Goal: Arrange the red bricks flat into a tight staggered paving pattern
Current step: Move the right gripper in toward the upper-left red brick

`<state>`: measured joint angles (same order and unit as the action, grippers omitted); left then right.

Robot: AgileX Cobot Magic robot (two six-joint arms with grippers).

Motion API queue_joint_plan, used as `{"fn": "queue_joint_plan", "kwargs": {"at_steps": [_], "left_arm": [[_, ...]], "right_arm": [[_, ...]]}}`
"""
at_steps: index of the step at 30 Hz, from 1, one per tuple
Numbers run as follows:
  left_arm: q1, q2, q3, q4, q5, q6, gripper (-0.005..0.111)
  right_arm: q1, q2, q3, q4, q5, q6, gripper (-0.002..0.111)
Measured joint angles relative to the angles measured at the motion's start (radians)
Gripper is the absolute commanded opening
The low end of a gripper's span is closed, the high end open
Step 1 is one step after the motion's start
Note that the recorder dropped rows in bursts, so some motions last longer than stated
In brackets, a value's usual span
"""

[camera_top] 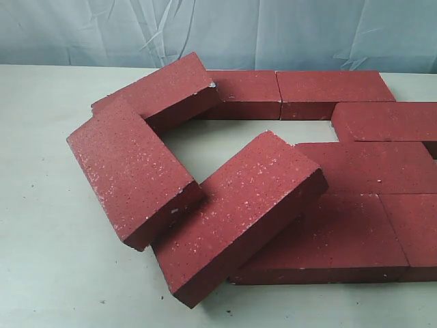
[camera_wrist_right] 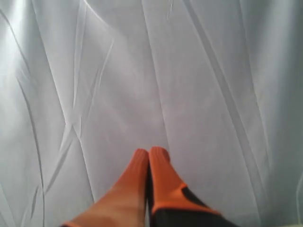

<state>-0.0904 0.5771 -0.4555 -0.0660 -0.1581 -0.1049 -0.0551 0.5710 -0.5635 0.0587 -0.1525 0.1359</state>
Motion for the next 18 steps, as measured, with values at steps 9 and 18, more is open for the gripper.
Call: {"fn": "queue_joint_plan", "kwargs": {"at_steps": [9,18], "left_arm": [[0.0,0.287,-0.139,0.088,0.294,0.053,0.0],[0.0,0.489,-0.214,0.09,0.462,0.22,0.0]], "right_arm": [[0.081,0.302,-0.151,-0.073,0.298,-0.095,-0.001],[0.274,0.608,-0.261,-0.072,0.396,-0.266,-0.001]]}}
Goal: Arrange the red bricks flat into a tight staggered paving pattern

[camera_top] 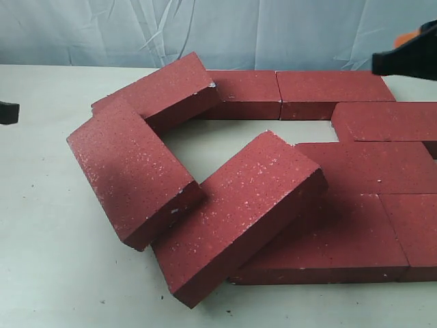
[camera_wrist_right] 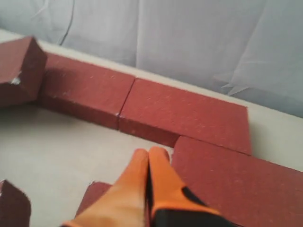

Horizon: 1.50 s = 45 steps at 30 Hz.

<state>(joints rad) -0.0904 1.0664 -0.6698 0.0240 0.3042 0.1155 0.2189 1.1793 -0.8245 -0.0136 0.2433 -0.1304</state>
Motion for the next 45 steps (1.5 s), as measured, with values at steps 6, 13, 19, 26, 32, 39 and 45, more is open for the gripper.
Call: {"fn": "queue_joint_plan", "kwargs": {"at_steps": [6,13,19,26,32,39,45], "left_arm": [[0.0,0.111,-0.026,-0.079,0.096,0.14,0.0],[0.0,0.195,-0.036,-0.234,0.096,0.315,0.0],[0.0,0.215,-0.036,-0.338,0.085,0.432,0.0],[0.0,0.215,-0.036,-0.543,0.079,0.646,0.0],[0.0,0.215,-0.036,-0.617,0.079,0.726,0.0],[0.0,0.216,-0.036,-0.644,0.073,0.753,0.0],[0.0,0.216,-0.036,-0.653,0.071,0.757,0.0]], "right_arm": [[0.13,0.233,-0.162,0.054,0.126,-0.167,-0.001],[0.14,0.468,-0.479,0.296,0.352,-0.389,-0.001],[0.136,0.647,-0.739,0.552,0.646,-0.572,-0.001],[0.134,0.838,-0.913,0.78,0.82,-0.619,0.012],[0.134,0.963,-0.984,0.874,0.916,-0.619,0.087],[0.161,1.027,-0.991,0.906,0.909,-0.588,0.093],[0.212,1.052,-0.991,0.9,0.898,-0.584,0.093]]}}
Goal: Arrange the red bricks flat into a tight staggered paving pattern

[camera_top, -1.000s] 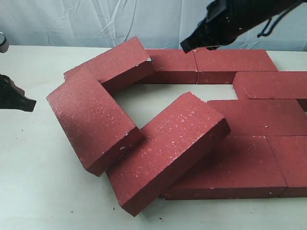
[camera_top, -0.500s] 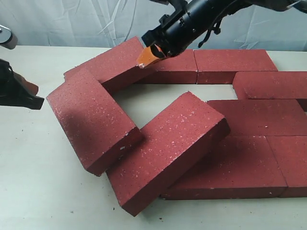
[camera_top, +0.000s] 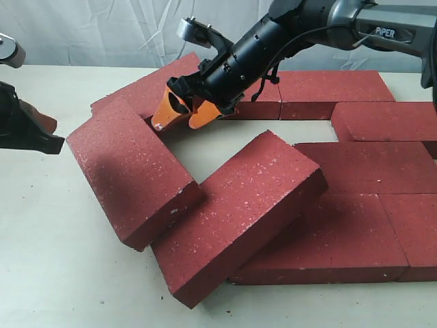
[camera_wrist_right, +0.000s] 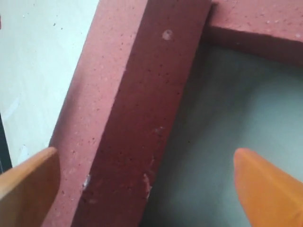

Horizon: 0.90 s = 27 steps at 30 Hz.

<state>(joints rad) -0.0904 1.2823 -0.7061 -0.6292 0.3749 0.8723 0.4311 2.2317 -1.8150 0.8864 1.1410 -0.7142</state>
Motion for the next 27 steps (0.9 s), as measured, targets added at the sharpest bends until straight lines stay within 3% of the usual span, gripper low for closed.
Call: {"fn": "queue_joint_plan", "kwargs": {"at_steps": [27], "left_arm": [[0.0,0.0,0.0,-0.001,-0.011,0.002,0.0]], "right_arm": [[0.041,0.051,-0.006,0.055,0.01,0.016,0.093]]}}
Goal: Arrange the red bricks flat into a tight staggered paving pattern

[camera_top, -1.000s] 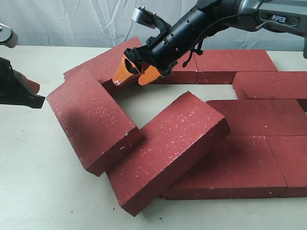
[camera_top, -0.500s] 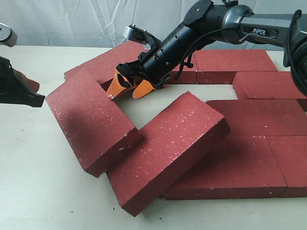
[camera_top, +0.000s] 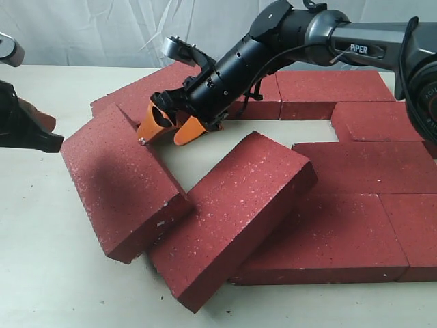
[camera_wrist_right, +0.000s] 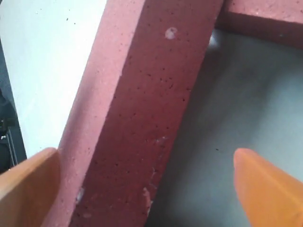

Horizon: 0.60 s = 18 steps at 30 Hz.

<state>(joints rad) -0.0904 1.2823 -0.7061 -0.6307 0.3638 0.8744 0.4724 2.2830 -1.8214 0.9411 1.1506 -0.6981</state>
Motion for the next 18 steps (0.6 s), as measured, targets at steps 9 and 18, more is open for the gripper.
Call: {"fn": "queue_joint_plan", "kwargs": {"at_steps": [9,18], "left_arm": [[0.0,0.0,0.0,0.0,-0.002,0.002,0.0],[0.0,0.0,0.0,0.0,-0.002,0.002,0.0]], "right_arm": [[0.057,0.0,-0.004,-0.051,0.035,0.0,0.076],[0.067,0.031,-0.004,-0.035,0.036,0.0,0.044]]}}
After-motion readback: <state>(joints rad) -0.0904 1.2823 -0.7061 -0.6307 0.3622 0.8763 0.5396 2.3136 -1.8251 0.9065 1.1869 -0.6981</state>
